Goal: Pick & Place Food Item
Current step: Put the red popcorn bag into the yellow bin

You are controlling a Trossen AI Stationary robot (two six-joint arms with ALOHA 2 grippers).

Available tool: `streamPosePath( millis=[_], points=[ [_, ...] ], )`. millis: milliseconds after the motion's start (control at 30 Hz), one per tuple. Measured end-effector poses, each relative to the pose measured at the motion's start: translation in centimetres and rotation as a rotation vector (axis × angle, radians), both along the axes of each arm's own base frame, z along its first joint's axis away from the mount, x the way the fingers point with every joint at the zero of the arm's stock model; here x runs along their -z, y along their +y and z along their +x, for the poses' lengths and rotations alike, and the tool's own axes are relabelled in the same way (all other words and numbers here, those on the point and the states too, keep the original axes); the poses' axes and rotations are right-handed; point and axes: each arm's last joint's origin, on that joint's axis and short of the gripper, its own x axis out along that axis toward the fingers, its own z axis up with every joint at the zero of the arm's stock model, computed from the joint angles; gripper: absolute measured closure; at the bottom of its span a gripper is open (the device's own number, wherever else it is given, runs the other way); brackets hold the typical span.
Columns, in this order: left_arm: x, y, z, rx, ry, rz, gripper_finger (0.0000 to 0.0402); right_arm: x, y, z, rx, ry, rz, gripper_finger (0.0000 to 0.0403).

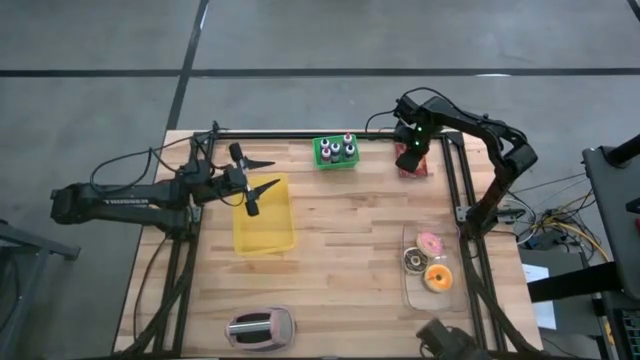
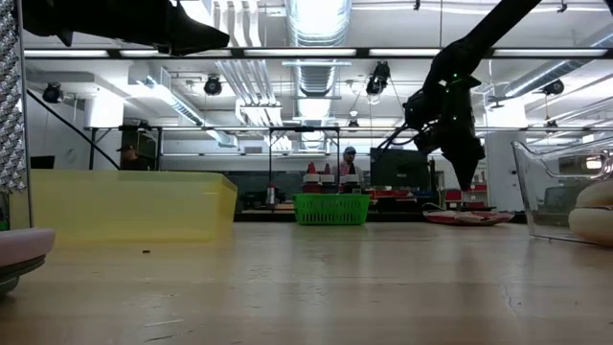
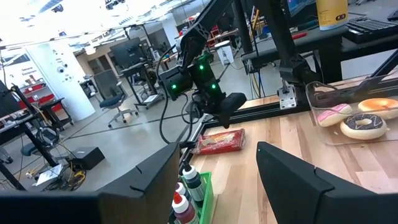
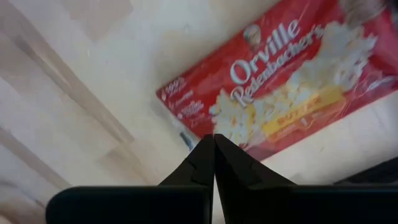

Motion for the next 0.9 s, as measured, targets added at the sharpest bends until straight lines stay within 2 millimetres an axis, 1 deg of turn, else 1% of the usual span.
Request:
streamPosePath(
  millis=[233, 367, 533, 633, 767, 900],
  points=[
    [0.0, 0.0, 0.0, 0.000, -0.001, -0.003, 0.0184, 0.2, 0.2, -0.2, 0.003, 0.025, 0.024, 0.0396],
    [0.0, 0.0, 0.0, 0.000, -0.001, -0.004, 0.0184, 0.3, 0.2, -0.4, 0.000, 0.065, -0.003, 0.0396],
    [0.0, 0.0, 0.0, 0.000, -0.002, -0.007, 0.0184, 0.3, 0.1, -0.3, -0.015, 0.050, 0.000, 0.0396],
    [0.0, 0.0, 0.0, 0.000, -0.003, -0.007, 0.0184, 1.5, -0.2, 0.0, -0.010, 0.023, 0.062, 0.0396],
    [0.0, 0.0, 0.0, 0.001, -0.007, -0.015, 0.0184, 3.4, -0.8, 0.5, -0.004, 0.058, 0.116, 0.0396],
    [0.0, 0.0, 0.0, 0.004, -0.008, -0.018, 0.0184, 4.3, -1.3, 0.9, -0.011, 0.069, 0.130, 0.0396]
  ],
)
